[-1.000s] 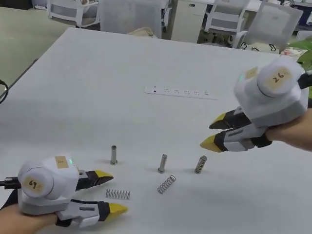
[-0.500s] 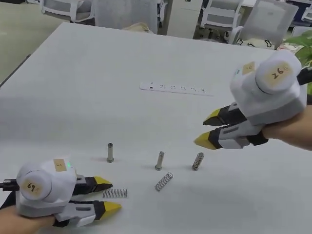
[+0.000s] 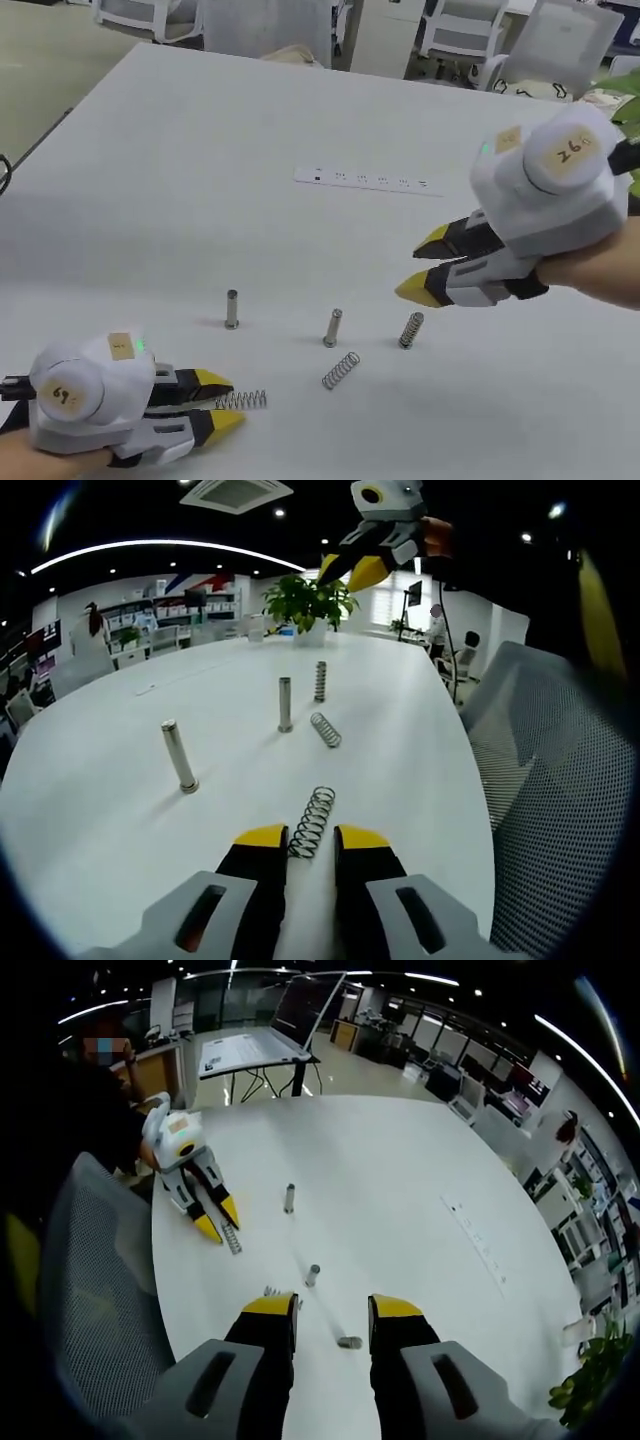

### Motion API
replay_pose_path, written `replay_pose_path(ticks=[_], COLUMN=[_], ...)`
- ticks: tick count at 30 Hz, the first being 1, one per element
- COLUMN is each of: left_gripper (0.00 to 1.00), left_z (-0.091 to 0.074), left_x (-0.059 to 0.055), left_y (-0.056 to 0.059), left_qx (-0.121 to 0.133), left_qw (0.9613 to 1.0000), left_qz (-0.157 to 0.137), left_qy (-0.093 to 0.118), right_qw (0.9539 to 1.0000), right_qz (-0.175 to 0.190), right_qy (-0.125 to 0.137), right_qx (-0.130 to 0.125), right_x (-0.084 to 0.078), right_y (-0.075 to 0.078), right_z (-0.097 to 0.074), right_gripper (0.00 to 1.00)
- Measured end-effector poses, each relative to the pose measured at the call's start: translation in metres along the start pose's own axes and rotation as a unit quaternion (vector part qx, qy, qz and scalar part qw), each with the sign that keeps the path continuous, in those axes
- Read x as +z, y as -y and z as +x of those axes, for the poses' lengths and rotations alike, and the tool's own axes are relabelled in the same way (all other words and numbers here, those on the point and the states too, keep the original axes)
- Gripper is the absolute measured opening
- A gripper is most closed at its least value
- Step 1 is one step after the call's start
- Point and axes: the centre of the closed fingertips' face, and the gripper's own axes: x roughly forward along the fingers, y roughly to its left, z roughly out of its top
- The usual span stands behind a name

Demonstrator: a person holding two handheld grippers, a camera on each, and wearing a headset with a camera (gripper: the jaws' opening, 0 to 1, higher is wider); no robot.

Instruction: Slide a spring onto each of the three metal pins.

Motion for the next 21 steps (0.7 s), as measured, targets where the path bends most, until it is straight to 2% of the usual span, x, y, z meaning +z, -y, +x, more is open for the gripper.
replay_pose_path(ticks=[6,13,21], left_gripper=[0.08,0.05,0.03], left_z=[-0.004,-0.007,-0.008], left_x=[-0.002,-0.005,-0.006], left_y=[0.001,0.007,0.007], left_qx=[0.005,0.002,0.006], left_qw=[1.0,0.9998,0.9997], left_qz=[0.001,0.016,0.02], left_qy=[-0.002,-0.009,-0.009], right_qw=[1.0,0.9999,0.9995], right_qz=[-0.005,-0.01,-0.022], right_qy=[0.002,0.004,0.008], right_qx=[0.003,0.01,0.02], right_x=[0.004,0.007,0.013], right_y=[-0.002,-0.006,-0.013], right_z=[0.001,0.003,0.004], right_gripper=[0.25,0.25,0.24])
